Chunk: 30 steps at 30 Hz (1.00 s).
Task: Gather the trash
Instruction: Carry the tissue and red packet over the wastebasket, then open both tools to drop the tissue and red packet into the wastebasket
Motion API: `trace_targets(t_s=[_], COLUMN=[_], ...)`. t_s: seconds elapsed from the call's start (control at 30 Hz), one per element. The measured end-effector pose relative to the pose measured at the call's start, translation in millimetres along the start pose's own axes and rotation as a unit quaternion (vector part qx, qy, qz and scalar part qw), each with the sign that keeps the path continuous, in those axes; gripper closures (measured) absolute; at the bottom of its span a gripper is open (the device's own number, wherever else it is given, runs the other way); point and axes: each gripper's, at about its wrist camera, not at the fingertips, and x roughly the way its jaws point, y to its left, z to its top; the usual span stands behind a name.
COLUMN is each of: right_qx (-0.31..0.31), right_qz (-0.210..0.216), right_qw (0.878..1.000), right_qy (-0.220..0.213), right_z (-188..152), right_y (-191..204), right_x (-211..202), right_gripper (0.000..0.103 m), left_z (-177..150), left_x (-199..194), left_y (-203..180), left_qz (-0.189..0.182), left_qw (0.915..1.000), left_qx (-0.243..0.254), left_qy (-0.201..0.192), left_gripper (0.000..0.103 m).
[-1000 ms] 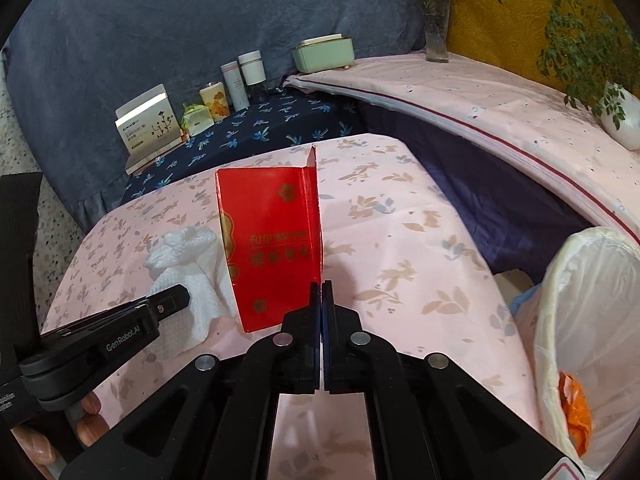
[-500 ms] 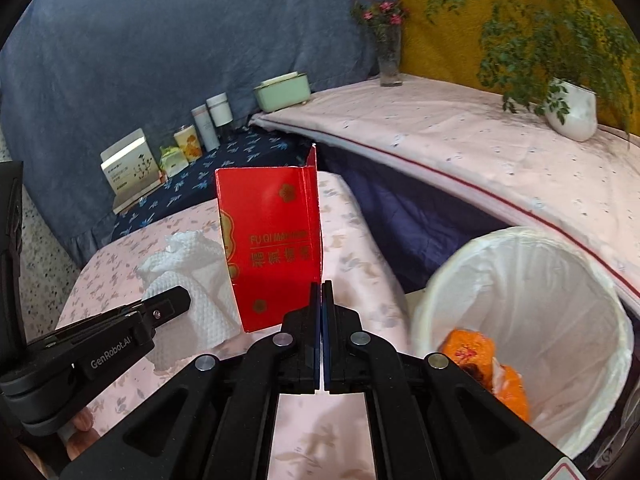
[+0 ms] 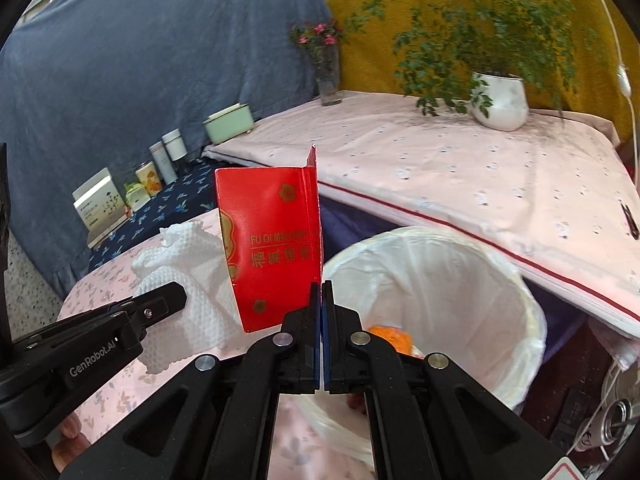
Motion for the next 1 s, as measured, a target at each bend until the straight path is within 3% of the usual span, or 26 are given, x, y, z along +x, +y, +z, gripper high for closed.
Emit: trace_targets(t_s=[0.3,0.7,0.8,0.87,1.0], right_qx=[0.028,0.045,0.046,0.049,0.049], right_qz=[-0.027,-0.045,-0.05,-0.05,-0.049], right_qw=[0.999,0.998,0.998,0.998,0.998], right_qy=[-0.006,0.001,-0.004,-0.005,-0.003], right_z=[-4.1,-9.8,-9.5,-9.2,-8.3], right_y=[-45.3,-74.7,-76.5,-77.6,-78.7], right_x=[-14.0,-14.8,-16.2,-16.5,-16.4], right_gripper=[0.102,0.101,0.097,0.096,0.095], left_z=[-6.8,-10.7,-11.7,-11.8,-11.1], left_x=[4.0,16.1,17.7,15.9,13.1], left_y=[-48.3,-74.4,-76.6,-77.0,-76.2], left_qz=[-0.026,-0.059,-0.052,-0.044,-0.037], left_qw=[0.9992,0.9967,0.997,0.9975,0.9977], left_qx=[0.03,0.049,0.052,0.051,0.056], left_qy=[0.007,0.025,0.026,0.02,0.013], left_gripper=[0.098,0.097,0.085,0.064,0.062])
